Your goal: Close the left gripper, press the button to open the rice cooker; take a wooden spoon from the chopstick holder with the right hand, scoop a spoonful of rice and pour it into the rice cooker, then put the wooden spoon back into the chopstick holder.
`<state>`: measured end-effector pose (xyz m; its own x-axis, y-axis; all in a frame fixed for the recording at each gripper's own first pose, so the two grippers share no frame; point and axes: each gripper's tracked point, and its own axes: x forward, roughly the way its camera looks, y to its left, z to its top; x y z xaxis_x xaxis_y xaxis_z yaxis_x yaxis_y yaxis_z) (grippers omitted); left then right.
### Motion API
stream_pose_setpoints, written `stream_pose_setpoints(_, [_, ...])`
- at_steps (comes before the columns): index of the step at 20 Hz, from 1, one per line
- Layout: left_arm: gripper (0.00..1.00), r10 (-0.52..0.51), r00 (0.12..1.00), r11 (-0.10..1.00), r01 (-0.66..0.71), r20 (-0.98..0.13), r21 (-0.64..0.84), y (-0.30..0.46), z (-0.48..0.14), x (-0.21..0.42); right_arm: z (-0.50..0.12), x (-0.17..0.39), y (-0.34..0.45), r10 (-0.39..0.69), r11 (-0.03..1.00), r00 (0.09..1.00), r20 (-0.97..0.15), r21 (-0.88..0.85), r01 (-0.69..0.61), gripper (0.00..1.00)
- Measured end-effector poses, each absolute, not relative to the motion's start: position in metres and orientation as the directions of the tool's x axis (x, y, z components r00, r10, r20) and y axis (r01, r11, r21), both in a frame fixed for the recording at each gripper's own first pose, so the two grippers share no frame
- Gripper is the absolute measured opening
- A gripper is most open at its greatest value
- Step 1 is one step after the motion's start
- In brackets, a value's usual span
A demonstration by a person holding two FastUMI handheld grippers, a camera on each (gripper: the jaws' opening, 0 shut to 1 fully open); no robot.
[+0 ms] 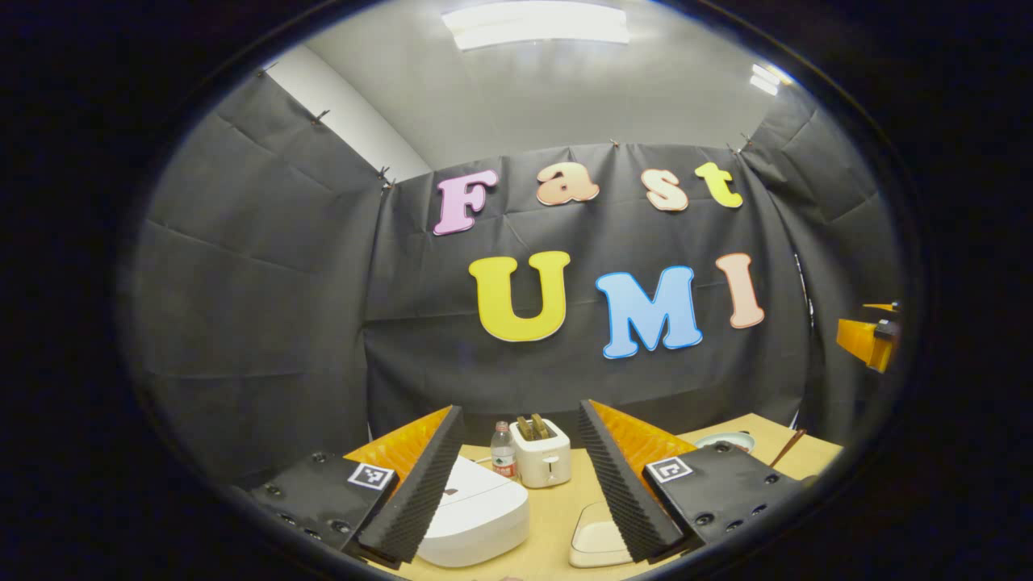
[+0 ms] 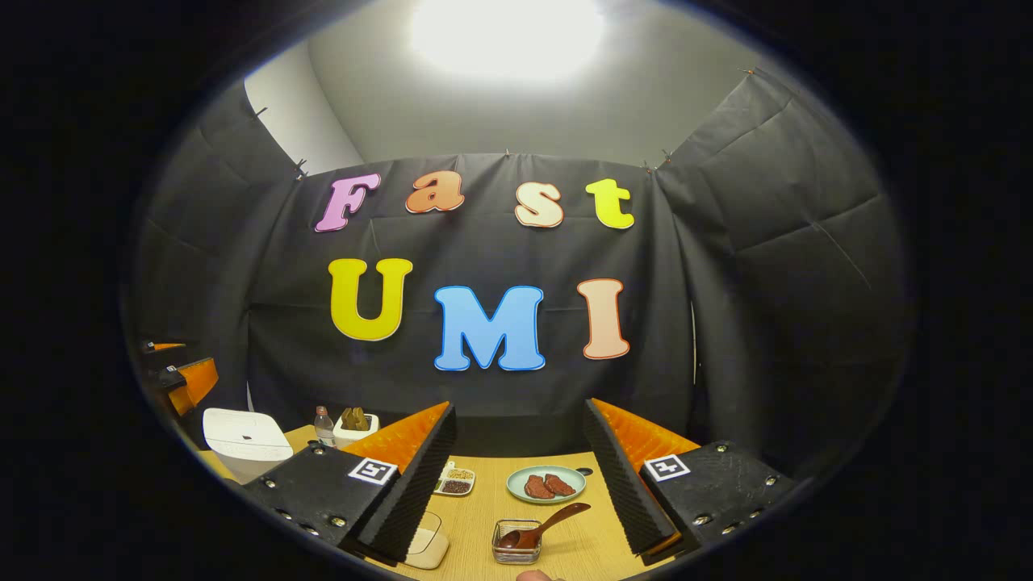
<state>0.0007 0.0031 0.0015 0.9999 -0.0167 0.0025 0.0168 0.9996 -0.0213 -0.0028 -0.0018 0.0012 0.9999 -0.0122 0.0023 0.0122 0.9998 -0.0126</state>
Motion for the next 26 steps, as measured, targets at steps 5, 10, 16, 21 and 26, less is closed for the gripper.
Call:
stream_pose_setpoints(5, [0.97,-0.021,1.0,1.0,0.021,0.002,-0.019,0.004,0.001,-0.001,-0.001,-0.005,0.0,-0.009,1.0,1.0,-0.003,-0.011,0.009,0.95])
stream_pose_setpoints(10, [0.94,-0.038,0.999,0.999,0.038,-0.005,-0.026,0.003,0.0,-0.002,-0.004,-0.008,0.001,-0.008,1.0,1.0,-0.012,-0.012,0.008,0.96])
stream_pose_setpoints(16, [0.78,-0.064,0.998,0.998,0.063,-0.013,-0.022,0.001,-0.002,-0.003,-0.002,-0.006,0.002,-0.006,1.0,1.0,-0.007,-0.014,0.006,0.95])
stream_pose_setpoints(21, [0.29,-0.077,0.997,0.996,0.078,0.025,-0.032,0.004,0.008,-0.003,0.003,-0.005,0.007,-0.009,1.0,1.0,0.009,-0.014,0.009,0.96])
stream_pose_setpoints(26, [0.09,-0.029,0.999,0.998,0.028,-0.014,-0.064,0.031,-0.006,0.009,0.002,-0.003,0.017,-0.008,1.0,1.0,0.013,-0.025,0.009,0.96])
